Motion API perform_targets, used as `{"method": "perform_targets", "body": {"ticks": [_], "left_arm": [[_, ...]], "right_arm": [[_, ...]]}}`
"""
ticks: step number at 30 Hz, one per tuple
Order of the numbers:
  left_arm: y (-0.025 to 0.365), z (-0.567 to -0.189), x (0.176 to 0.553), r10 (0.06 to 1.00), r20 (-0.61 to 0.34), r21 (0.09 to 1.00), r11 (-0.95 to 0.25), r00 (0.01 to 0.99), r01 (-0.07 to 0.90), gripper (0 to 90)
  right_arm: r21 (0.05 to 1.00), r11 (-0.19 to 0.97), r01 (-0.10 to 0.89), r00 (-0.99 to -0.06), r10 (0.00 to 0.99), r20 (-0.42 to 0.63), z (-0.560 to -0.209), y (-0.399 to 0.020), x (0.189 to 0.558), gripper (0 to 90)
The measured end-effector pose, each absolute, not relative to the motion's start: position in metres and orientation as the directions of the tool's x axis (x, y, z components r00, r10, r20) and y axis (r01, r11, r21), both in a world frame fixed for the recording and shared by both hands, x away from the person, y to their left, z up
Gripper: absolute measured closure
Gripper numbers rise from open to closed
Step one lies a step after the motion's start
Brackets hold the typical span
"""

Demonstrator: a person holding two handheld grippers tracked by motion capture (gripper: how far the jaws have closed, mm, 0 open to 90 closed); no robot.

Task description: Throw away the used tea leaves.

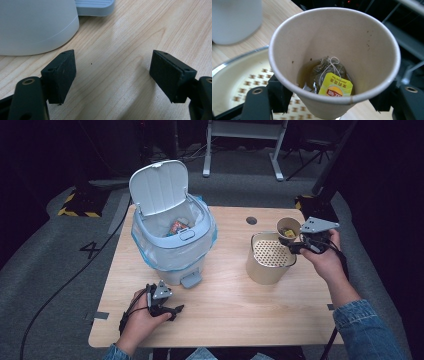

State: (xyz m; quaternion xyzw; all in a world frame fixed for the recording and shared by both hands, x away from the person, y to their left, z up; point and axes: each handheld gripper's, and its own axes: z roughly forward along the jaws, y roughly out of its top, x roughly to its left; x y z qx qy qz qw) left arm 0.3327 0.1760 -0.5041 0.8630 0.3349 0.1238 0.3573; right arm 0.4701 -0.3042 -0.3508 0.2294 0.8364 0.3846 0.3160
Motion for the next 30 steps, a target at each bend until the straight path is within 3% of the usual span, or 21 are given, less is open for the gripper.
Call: {"method": "perform_targets", "body": {"ticks": [6,11,17,30], "left_arm": [[0.176,-0.504,0.333,0.667,-0.026,0.7,-0.52,0.745,0.49,22.0],[0.176,-0.504,0.333,0.667,-0.03,0.701,-0.517,0.745,0.491,22.0],[0.176,-0.504,0.333,0.666,-0.025,0.7,-0.521,0.745,0.489,22.0],[0.176,-0.504,0.332,0.669,-0.028,0.7,-0.517,0.743,0.492,22.1]], "right_arm": [[0.735,0.672,0.089,-0.674,0.584,-0.452,-0.348,-0.304,0.467,32.3],[0.625,0.781,-0.005,-0.632,0.482,-0.607,-0.344,-0.297,0.464,32.3],[0.535,0.843,-0.061,-0.594,0.4,-0.698,-0.343,-0.291,0.462,32.4],[0.179,0.975,-0.132,-0.444,0.104,-0.89,-0.347,-0.279,0.456,32.5]]}}
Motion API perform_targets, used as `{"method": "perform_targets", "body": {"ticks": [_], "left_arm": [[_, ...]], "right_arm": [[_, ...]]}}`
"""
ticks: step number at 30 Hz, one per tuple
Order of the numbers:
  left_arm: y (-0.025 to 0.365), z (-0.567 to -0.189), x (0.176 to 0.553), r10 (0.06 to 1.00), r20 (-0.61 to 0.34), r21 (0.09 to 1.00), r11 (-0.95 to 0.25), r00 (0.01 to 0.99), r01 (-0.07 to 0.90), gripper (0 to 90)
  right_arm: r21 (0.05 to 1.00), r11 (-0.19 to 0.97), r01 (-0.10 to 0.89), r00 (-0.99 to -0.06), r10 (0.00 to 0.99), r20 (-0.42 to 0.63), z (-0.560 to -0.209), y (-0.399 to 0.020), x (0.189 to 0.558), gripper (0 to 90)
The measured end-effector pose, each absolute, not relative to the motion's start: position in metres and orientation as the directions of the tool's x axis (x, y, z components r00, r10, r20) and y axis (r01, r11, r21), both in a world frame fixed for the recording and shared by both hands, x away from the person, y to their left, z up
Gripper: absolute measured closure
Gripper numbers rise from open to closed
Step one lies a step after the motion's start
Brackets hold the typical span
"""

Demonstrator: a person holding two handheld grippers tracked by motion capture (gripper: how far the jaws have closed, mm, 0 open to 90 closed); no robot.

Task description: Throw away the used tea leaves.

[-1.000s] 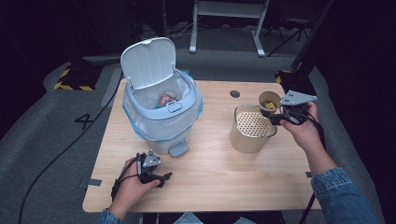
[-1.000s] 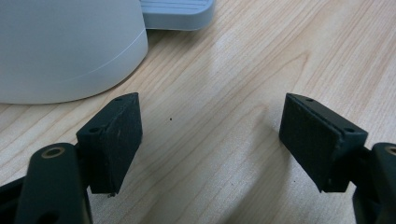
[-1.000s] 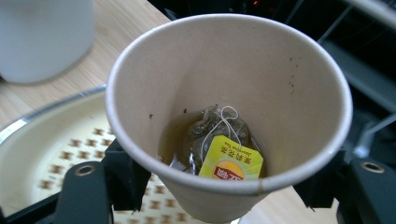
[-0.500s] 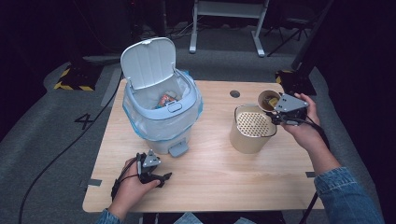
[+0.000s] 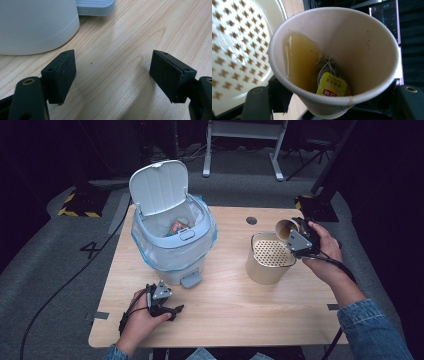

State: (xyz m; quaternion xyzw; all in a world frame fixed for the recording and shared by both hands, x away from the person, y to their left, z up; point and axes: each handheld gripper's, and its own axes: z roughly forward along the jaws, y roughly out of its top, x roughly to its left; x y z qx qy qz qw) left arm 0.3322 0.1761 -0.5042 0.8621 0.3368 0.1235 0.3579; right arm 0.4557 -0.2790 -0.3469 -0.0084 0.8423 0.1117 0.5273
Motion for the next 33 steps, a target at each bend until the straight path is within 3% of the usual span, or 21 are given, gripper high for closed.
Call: {"method": "perform_targets", "body": {"ticks": [3,9,16,27,33], "left_arm": [[0.176,-0.504,0.332,0.669,-0.028,0.701,-0.517,0.742,0.492,22.1],[0.176,-0.504,0.332,0.668,-0.026,0.7,-0.519,0.743,0.491,22.1],[0.176,-0.504,0.332,0.67,-0.028,0.7,-0.517,0.742,0.492,22.2],[0.176,-0.504,0.332,0.669,-0.026,0.7,-0.518,0.742,0.492,22.2],[0.176,-0.504,0.332,0.669,-0.026,0.7,-0.518,0.743,0.492,22.2]], "right_arm": [[0.156,0.978,-0.14,-0.431,0.081,-0.899,-0.348,-0.278,0.455,32.5],[-0.091,0.985,-0.145,-0.299,-0.131,-0.945,-0.355,-0.269,0.447,32.7],[-0.258,0.956,-0.137,-0.177,-0.28,-0.944,-0.361,-0.262,0.442,32.8],[-0.603,0.792,-0.098,0.051,-0.601,-0.798,-0.369,-0.244,0.429,33.0],[-0.694,0.718,-0.049,0.109,-0.687,-0.719,-0.374,-0.239,0.427,33.2]]}}
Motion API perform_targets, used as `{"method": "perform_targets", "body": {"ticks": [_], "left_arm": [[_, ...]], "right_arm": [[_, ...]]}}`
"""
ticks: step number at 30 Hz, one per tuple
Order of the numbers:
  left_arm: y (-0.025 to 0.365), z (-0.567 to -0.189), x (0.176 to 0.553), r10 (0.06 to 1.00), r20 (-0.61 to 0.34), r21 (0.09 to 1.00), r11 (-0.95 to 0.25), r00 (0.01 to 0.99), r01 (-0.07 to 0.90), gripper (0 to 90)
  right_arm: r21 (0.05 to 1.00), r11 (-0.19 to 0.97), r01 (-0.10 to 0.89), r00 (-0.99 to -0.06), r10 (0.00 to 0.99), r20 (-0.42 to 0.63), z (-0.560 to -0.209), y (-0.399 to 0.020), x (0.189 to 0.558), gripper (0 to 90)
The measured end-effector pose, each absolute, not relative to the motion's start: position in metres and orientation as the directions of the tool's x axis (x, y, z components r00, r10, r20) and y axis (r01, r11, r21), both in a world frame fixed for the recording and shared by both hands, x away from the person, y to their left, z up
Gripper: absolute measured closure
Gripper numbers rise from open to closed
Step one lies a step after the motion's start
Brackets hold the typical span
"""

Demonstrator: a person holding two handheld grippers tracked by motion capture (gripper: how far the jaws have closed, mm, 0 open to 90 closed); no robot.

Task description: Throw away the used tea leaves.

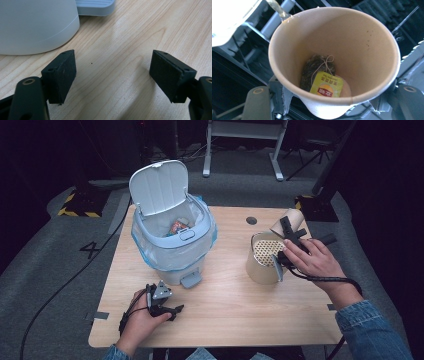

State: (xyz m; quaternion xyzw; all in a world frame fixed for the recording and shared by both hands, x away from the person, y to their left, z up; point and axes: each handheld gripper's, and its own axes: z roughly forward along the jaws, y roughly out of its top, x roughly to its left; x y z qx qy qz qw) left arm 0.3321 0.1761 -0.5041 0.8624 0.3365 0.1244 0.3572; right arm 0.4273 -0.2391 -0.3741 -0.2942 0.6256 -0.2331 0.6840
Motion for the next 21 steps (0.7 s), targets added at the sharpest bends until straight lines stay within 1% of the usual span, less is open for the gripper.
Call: {"method": "perform_targets", "body": {"ticks": [2,4,10,12,14,15,21], "left_arm": [[0.1761,-0.5041,0.3321,0.669,-0.026,0.7,-0.518,0.742,0.492,22.2],[0.1761,-0.5041,0.3321,0.669,-0.026,0.7,-0.518,0.742,0.492,22.2],[0.1761,-0.5041,0.3321,0.669,-0.026,0.7,-0.518,0.743,0.492,22.2],[0.1761,-0.5041,0.3321,0.669,-0.026,0.7,-0.518,0.743,0.492,22.2],[0.1761,-0.5041,0.3321,0.669,-0.025,0.7,-0.519,0.743,0.491,22.2],[0.1761,-0.5041,0.3321,0.669,-0.025,0.7,-0.519,0.743,0.491,22.2],[0.1761,-0.5041,0.3321,0.669,-0.025,0.7,-0.519,0.743,0.491,22.2]], "right_arm": [[-0.734,0.678,-0.029,0.133,-0.726,-0.675,-0.3745,-0.2376,0.427,33.1],[-0.753,0.658,-0.01,0.145,-0.745,-0.652,-0.3755,-0.2372,0.4271,33.1],[-0.776,0.63,0.029,0.175,-0.768,-0.617,-0.3752,-0.2361,0.4265,33.3],[-0.784,0.62,0.027,0.183,-0.774,-0.606,-0.376,-0.2349,0.4256,33.3],[-0.807,0.59,0.037,0.199,-0.796,-0.572,-0.3767,-0.2334,0.4251,33.3],[-0.821,0.569,0.037,0.2,-0.809,-0.552,-0.3772,-0.2321,0.4257,33.3],[-0.84,0.541,0.045,0.189,-0.83,-0.525,-0.3793,-0.2315,0.4296,33.3]]}}
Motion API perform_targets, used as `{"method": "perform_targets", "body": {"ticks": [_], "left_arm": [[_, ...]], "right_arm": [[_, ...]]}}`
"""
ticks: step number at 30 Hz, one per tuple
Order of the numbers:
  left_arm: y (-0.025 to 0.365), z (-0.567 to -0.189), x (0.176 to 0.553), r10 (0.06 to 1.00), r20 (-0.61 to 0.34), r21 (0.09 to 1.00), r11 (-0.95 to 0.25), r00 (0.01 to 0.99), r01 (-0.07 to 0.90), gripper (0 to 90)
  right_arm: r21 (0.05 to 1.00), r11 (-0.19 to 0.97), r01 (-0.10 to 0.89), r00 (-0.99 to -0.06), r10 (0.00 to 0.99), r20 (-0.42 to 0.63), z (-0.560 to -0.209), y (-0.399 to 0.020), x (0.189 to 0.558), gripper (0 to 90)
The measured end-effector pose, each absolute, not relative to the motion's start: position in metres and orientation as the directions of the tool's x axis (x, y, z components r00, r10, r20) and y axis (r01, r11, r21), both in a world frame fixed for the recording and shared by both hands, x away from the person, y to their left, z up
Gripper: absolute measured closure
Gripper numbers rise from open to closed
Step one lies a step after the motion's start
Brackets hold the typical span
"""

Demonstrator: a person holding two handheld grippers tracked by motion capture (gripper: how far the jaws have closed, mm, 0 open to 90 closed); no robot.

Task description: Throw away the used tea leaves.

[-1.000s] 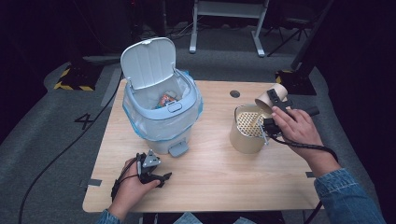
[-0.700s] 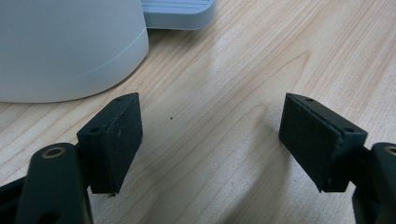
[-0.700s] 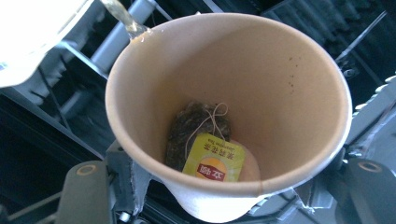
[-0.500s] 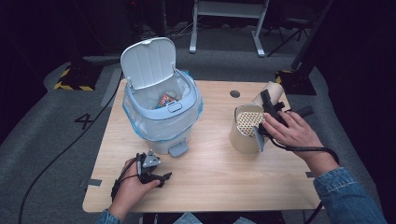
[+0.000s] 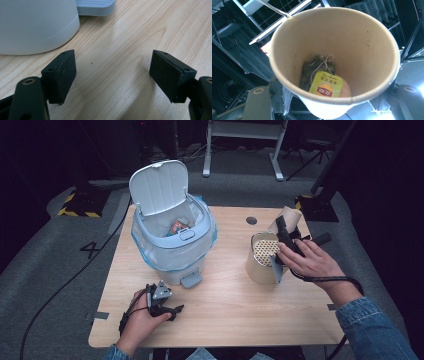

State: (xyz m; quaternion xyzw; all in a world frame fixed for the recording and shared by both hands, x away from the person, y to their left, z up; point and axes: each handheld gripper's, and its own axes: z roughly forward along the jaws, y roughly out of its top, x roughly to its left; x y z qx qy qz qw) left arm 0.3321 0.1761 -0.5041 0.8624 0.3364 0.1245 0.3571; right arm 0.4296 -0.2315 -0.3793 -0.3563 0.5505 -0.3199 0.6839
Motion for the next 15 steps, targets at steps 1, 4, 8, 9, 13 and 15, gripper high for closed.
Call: {"method": "perform_targets", "body": {"ticks": [1,4,8,9,13,15], "left_arm": [[0.1761,-0.5042,0.3321,0.669,-0.025,0.7,-0.518,0.743,0.491,22.2],[0.1761,-0.5041,0.3321,0.669,-0.025,0.7,-0.519,0.743,0.491,22.2],[0.1761,-0.5041,0.332,0.669,-0.025,0.7,-0.519,0.742,0.491,22.1],[0.1761,-0.5041,0.3321,0.669,-0.025,0.7,-0.519,0.743,0.491,22.2],[0.176,-0.5041,0.332,0.67,-0.025,0.7,-0.519,0.742,0.491,22.2],[0.176,-0.5041,0.3318,0.671,-0.025,0.7,-0.518,0.741,0.492,22.2]], "right_arm": [[-0.841,0.539,0.045,0.192,-0.831,-0.523,-0.3793,-0.2312,0.4299,33.3],[-0.842,0.537,0.051,0.194,-0.833,-0.519,-0.378,-0.2299,0.4303,33.3],[-0.852,0.521,0.053,0.188,-0.843,-0.503,-0.3778,-0.2302,0.431,33.3],[-0.853,0.52,0.048,0.185,-0.844,-0.504,-0.3779,-0.2307,0.4311,33.3],[-0.879,0.476,0.039,0.16,-0.871,-0.465,-0.3826,-0.2309,0.432,33.3],[-0.863,0.501,0.069,0.158,-0.859,-0.486,-0.3782,-0.2316,0.4328,33.3]]}}
